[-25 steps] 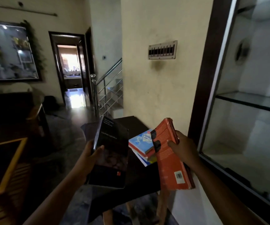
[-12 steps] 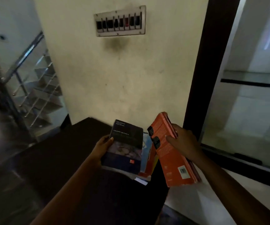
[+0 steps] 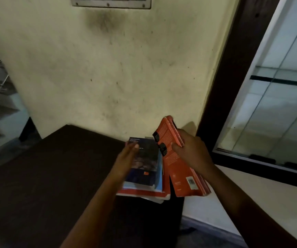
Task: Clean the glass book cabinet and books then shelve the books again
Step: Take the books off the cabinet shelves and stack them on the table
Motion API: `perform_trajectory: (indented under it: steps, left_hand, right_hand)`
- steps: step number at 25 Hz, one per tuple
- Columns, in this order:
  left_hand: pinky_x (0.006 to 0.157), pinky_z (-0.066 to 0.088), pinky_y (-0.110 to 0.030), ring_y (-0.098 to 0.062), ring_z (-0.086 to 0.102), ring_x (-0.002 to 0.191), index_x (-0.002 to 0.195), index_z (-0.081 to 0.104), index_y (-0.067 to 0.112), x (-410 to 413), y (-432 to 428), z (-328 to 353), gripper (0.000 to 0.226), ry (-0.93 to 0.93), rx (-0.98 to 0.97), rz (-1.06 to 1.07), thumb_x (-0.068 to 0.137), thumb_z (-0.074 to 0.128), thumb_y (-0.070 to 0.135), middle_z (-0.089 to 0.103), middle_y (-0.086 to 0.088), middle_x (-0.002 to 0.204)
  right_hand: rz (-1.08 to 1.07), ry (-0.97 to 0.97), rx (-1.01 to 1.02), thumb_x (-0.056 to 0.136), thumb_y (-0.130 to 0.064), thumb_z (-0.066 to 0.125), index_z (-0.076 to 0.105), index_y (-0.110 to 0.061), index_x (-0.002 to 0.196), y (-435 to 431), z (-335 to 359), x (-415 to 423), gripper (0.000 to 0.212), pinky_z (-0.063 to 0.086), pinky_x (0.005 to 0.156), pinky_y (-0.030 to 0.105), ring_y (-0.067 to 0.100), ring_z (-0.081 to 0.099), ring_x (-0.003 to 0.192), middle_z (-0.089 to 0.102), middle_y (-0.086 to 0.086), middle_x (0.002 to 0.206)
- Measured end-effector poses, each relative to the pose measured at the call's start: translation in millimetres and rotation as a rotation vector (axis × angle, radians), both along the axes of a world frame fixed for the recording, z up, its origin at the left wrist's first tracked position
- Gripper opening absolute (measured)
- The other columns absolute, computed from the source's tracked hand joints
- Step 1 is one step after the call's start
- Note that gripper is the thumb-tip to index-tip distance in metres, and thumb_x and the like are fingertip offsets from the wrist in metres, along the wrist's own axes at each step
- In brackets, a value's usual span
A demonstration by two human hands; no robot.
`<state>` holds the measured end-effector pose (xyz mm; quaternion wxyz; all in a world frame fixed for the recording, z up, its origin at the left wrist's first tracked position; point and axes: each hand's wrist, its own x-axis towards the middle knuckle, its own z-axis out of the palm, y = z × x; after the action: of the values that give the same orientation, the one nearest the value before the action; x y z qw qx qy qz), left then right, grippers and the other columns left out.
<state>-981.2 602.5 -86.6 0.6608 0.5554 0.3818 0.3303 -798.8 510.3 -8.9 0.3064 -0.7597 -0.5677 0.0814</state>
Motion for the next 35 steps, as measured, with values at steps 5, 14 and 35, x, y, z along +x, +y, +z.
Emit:
perform_trajectory:
  steps: [5, 14, 35]
  left_hand:
    - [0.092, 0.045, -0.050, -0.024, 0.059, 0.105, 0.110, 0.061, 0.029, 22, -50, 17, 0.049, -0.279, -0.367, -0.069, 0.086, 0.040, 0.067, 0.066, -0.002, 0.109]
    - [0.079, 0.052, -0.050, -0.035, 0.065, 0.102, 0.127, 0.052, 0.017, -22, -8, -3, 0.061, -0.447, -0.513, 0.023, 0.074, 0.067, 0.044, 0.067, -0.017, 0.114]
    - [0.096, 0.045, -0.048, -0.031, 0.060, 0.109, 0.132, 0.049, 0.022, -34, 15, -54, 0.075, 0.051, -0.390, 0.020, 0.072, 0.047, 0.067, 0.059, -0.014, 0.125]
  right_hand:
    - [0.193, -0.033, -0.021, 0.093, -0.029, 0.052, 0.057, -0.026, 0.117, 16, -12, -48, 0.025, 0.052, 0.075, 0.029, 0.013, 0.063, 0.082, 0.067, -0.001, 0.096]
    - [0.203, 0.473, -0.164, 0.081, -0.049, 0.063, 0.052, -0.031, 0.126, 35, -59, -6, 0.050, 0.046, 0.085, 0.022, 0.015, 0.058, 0.112, 0.058, -0.007, 0.122]
    - [-0.405, 0.616, -0.163, 0.096, -0.037, 0.044, 0.036, -0.015, 0.138, 68, -145, -44, 0.048, 0.038, 0.102, 0.049, 0.034, 0.043, 0.123, 0.039, 0.016, 0.137]
